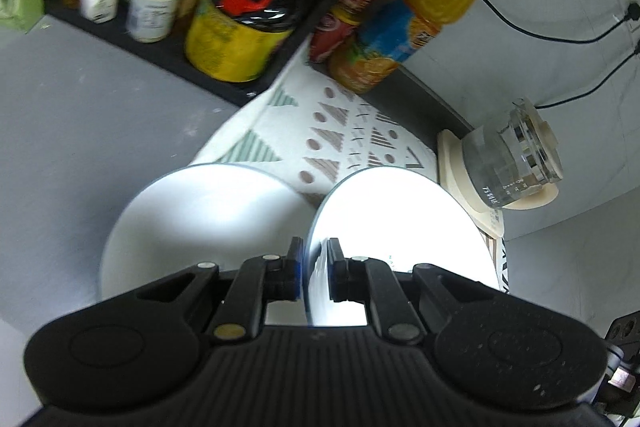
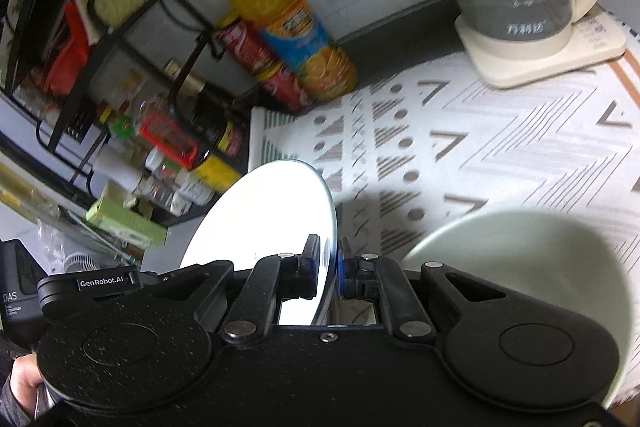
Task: Organize plates and bowls
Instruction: 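Lift the 'BAKERY' plate and carry it toward the 'Sweet' plate, then lower the 'BAKERY' plate onto the 'Sweet' plate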
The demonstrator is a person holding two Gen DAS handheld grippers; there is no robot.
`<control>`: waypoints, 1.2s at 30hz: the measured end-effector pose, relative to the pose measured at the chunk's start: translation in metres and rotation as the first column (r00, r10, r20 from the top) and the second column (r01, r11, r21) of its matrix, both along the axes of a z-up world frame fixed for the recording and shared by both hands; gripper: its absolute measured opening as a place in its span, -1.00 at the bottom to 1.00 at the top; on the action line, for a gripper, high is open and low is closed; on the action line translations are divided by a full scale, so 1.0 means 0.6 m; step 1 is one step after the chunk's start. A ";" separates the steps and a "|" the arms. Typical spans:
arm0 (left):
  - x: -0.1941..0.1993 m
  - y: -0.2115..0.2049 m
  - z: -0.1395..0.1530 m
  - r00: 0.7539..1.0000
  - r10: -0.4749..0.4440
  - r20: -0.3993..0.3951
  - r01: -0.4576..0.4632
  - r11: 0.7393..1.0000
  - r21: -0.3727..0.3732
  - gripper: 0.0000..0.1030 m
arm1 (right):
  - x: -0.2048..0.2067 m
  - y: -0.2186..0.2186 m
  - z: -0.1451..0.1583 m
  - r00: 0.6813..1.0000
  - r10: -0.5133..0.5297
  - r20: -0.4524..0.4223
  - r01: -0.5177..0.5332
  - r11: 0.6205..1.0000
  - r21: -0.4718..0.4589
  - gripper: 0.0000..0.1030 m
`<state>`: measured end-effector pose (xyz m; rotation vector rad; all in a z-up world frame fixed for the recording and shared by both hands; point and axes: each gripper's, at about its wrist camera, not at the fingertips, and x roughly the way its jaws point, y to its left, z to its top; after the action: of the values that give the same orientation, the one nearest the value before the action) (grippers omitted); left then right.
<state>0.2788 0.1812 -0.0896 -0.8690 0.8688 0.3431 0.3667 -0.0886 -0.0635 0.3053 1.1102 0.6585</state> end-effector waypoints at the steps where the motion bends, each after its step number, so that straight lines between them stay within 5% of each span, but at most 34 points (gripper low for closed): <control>1: -0.011 0.003 -0.003 1.000 0.007 -0.002 -0.007 1.000 -0.003 -0.82 | -0.007 0.005 -0.002 1.000 0.006 -0.002 -0.006 1.000 -0.002 -0.82; 18: -0.149 0.028 -0.064 0.992 0.110 -0.059 -0.113 0.993 -0.040 -0.82 | -0.109 0.074 -0.041 0.993 0.118 -0.012 -0.119 0.990 -0.079 -0.82; 36: -0.124 0.035 -0.102 0.989 0.094 -0.111 -0.097 0.995 -0.024 -0.82 | -0.114 0.110 -0.078 0.986 0.159 0.039 -0.145 0.958 -0.248 -0.82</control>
<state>0.2045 0.2021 -0.1510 -0.9276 0.9380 0.4660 0.2983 -0.0225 -0.1104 -0.0115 1.1521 0.6544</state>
